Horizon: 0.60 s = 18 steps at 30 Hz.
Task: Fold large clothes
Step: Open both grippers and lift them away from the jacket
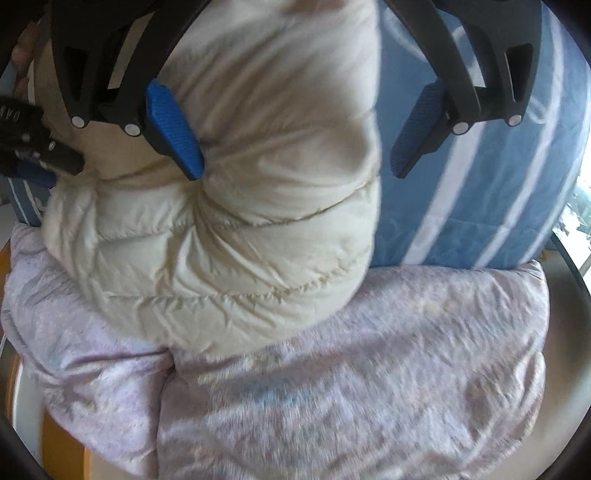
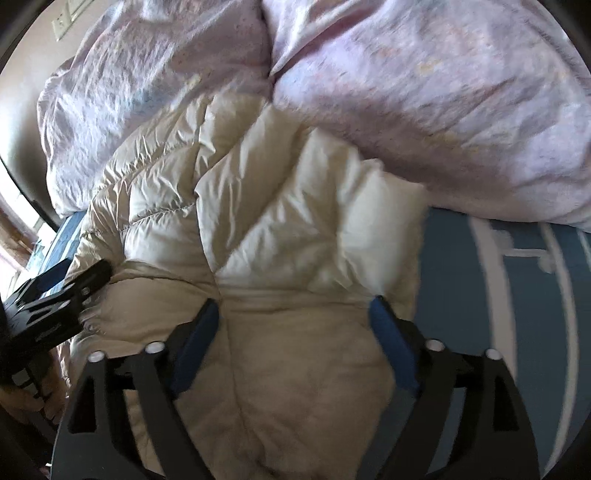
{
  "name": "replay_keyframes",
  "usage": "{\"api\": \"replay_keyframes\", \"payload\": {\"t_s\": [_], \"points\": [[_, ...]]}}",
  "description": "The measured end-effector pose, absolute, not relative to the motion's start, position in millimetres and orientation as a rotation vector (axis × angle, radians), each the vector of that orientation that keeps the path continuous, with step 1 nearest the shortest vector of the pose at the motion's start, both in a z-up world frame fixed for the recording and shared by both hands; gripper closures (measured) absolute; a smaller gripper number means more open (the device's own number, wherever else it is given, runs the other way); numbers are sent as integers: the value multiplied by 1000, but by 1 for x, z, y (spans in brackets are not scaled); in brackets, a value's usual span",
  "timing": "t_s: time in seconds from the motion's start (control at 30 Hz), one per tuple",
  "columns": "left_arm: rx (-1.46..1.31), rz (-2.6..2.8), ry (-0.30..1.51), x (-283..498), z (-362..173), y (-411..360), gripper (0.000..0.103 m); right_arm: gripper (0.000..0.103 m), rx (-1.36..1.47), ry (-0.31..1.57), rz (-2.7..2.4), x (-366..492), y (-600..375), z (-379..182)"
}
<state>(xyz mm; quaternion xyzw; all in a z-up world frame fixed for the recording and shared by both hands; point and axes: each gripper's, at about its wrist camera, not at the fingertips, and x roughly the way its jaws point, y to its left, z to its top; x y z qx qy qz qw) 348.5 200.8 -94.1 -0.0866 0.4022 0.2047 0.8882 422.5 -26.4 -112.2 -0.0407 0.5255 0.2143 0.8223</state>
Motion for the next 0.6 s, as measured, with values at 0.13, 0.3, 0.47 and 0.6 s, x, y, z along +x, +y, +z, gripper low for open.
{"api": "replay_keyframes", "payload": {"t_s": [0.13, 0.3, 0.47, 0.6], "points": [[-189, 426, 788, 316, -69, 199, 3, 9, -82, 1096, 416, 411, -43, -89], [-234, 410, 757, 280, -44, 181, 3, 5, -72, 1092, 392, 386, -63, -67], [-279, 383, 764, 251, -35, 166, 3, 4, -48, 1108, 402, 355, -78, -58], [-284, 357, 767, 225, -32, 148, 3, 4, -31, 1124, 420, 329, -85, -49]]}}
